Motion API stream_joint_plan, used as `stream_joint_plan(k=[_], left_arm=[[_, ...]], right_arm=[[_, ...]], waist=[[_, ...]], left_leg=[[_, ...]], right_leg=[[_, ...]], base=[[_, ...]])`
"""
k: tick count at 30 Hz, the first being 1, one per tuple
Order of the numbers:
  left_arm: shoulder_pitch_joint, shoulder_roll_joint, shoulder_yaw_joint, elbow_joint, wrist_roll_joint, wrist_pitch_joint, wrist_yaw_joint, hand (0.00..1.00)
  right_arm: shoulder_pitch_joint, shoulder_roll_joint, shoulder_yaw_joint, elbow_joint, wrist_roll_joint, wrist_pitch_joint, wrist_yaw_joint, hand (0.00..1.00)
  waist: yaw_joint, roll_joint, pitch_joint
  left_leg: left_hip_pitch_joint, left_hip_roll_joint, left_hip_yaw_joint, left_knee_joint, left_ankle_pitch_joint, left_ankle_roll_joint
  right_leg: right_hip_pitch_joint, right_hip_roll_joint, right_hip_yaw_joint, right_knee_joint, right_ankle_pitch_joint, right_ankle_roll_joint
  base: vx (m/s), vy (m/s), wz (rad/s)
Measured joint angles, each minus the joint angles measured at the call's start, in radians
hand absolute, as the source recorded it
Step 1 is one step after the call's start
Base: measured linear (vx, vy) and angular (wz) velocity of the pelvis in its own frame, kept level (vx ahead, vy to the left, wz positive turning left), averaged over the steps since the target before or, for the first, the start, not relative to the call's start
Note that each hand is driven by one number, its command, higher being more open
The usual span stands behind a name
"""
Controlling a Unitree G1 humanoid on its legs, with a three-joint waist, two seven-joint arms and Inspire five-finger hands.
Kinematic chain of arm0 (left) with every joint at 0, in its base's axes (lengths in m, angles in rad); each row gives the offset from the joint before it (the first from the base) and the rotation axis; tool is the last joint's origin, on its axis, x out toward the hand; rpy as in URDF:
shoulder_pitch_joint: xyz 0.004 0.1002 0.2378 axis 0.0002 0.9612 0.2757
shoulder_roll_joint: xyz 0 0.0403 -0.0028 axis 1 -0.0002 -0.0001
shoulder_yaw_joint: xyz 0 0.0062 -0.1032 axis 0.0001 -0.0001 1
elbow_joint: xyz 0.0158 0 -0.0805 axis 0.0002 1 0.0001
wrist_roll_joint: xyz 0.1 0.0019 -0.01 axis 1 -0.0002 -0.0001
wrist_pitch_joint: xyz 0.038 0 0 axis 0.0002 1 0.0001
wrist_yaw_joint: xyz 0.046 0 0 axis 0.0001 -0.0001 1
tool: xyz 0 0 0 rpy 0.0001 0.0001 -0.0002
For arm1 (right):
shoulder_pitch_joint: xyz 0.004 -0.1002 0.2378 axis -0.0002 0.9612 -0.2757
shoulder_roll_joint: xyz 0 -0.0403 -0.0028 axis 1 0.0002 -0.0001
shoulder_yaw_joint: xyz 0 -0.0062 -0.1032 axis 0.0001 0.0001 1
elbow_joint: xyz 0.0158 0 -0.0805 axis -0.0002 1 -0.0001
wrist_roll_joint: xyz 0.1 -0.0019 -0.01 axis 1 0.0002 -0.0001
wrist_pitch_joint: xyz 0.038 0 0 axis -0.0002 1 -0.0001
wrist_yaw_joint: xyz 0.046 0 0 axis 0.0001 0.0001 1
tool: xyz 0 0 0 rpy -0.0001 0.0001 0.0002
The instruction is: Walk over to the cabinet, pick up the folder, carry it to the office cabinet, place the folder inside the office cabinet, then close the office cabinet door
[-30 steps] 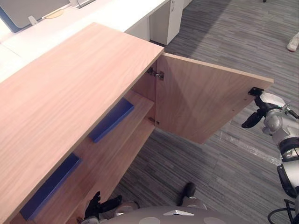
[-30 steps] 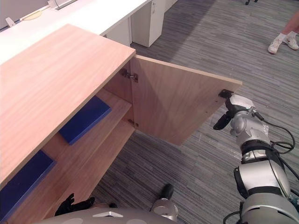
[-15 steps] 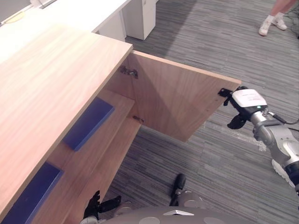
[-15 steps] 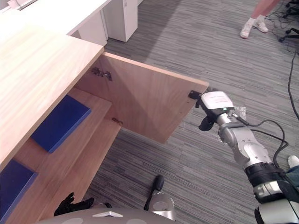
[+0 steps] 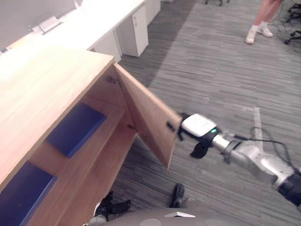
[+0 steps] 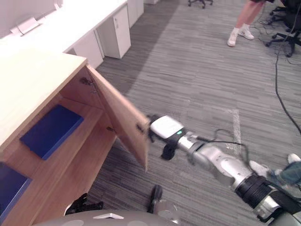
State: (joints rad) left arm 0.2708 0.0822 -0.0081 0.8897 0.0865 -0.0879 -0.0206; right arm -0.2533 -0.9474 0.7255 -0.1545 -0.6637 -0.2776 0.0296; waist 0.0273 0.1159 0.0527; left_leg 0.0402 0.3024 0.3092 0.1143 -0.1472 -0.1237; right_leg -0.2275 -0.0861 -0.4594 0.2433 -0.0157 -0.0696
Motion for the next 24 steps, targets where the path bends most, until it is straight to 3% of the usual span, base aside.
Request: stream_joint_plan(k=[1,2,4,6,10,12,14,16,19,24], left_arm=[[0.0,0.018,-0.015,-0.012,-0.003,0.0,-0.014,1.0],[0.011,0.013,-0.034,-0.019,-0.007,0.005,-0.015,1.0],[0.023,0.009,-0.047,-0.042,-0.007,0.003,-0.016,1.0],[0.045,0.021,-0.053,-0.077,-0.026,0.0,-0.023,1.0],[0.045,0.044,-0.002,-0.025,-0.041,-0.041,-0.03,1.0],[0.043,0.045,0.022,-0.015,-0.04,-0.042,-0.019,1.0],[0.043,0.05,0.028,-0.01,-0.04,-0.043,-0.003,1.0],[0.037,0.055,0.038,0.007,-0.039,-0.044,0.005,1.0],[0.008,0.053,0.044,0.049,-0.036,-0.043,0.013,1.0],[-0.02,0.054,0.03,0.065,0.003,-0.042,0.02,1.0]], right_arm=[[-0.022,0.028,0.044,0.005,0.01,-0.028,0.007,1.0],[-0.042,0.051,0.094,0.002,0.013,-0.055,0.03,1.0],[-0.063,0.067,0.121,-0.003,0.024,-0.087,0.042,1.0],[-0.095,0.092,0.136,-0.004,0.052,-0.105,0.049,1.0],[-0.113,0.089,0.149,0.059,0.062,-0.107,0.071,1.0],[-0.085,0.089,0.151,0.114,0.061,-0.106,0.079,1.0],[-0.027,0.085,0.144,0.165,0.06,-0.106,0.079,1.0],[0.06,0.085,0.135,0.243,0.044,-0.107,0.081,1.0],[0.171,0.09,0.076,0.37,0.021,-0.106,0.081,1.0],[0.274,0.147,-0.008,0.579,-0.044,-0.088,0.118,1.0]], waist=[[-0.003,0.001,0.005],[0.002,0.016,-0.011],[0.003,0.012,-0.012],[0.024,-0.018,-0.018],[0.023,-0.078,-0.022],[0.026,-0.092,-0.029],[0.025,-0.101,-0.033],[0.024,-0.11,-0.035],[0.025,-0.102,-0.028],[0.023,-0.088,-0.023]], left_leg=[[0.01,0.001,-0.018,0.005,0.008,-0.008],[0.007,0.009,-0.033,-0.005,0.018,-0.011],[0.005,-0.016,-0.027,-0.027,0.034,-0.01],[0.006,-0.041,-0.029,-0.077,0.061,-0.017],[0.029,-0.048,-0.034,-0.135,0.1,-0.033],[0.036,-0.05,-0.035,-0.124,0.105,-0.034],[0.034,-0.055,-0.034,-0.108,0.108,-0.027],[0.034,-0.078,-0.035,-0.099,0.091,-0.022],[0.036,-0.111,-0.036,-0.094,0.076,-0.01],[0.04,-0.127,-0.045,-0.079,0.06,-0.008]], right_leg=[[0.006,-0.009,-0.01,0.029,-0.044,0.028],[0.043,0.009,-0.038,-0.026,-0.034,0.039],[0.074,0.014,-0.059,-0.077,-0.023,0.048],[0.073,0.036,-0.06,-0.13,-0.01,0.046],[0.107,0.055,-0.092,-0.2,0.026,0.044],[0.129,0.055,-0.1,-0.223,0.03,0.049],[0.155,0.055,-0.107,-0.259,0.048,0.075],[0.184,0.043,-0.109,-0.311,0.09,0.088],[0.195,0.014,-0.111,-0.327,0.133,0.089],[0.206,-0.003,-0.113,-0.322,0.145,0.088]], base=[[0.02,-0.196,0.62],[0.0,-0.205,0.72],[-0.03,-0.139,0.52],[-0.04,-0.04,0.08],[0.02,0.079,0.09],[0.03,0.159,0.02],[0.05,0.161,0.08],[0.07,0.199,0.07],[0.1,0.229,0.07],[0.13,0.161,0.04]])
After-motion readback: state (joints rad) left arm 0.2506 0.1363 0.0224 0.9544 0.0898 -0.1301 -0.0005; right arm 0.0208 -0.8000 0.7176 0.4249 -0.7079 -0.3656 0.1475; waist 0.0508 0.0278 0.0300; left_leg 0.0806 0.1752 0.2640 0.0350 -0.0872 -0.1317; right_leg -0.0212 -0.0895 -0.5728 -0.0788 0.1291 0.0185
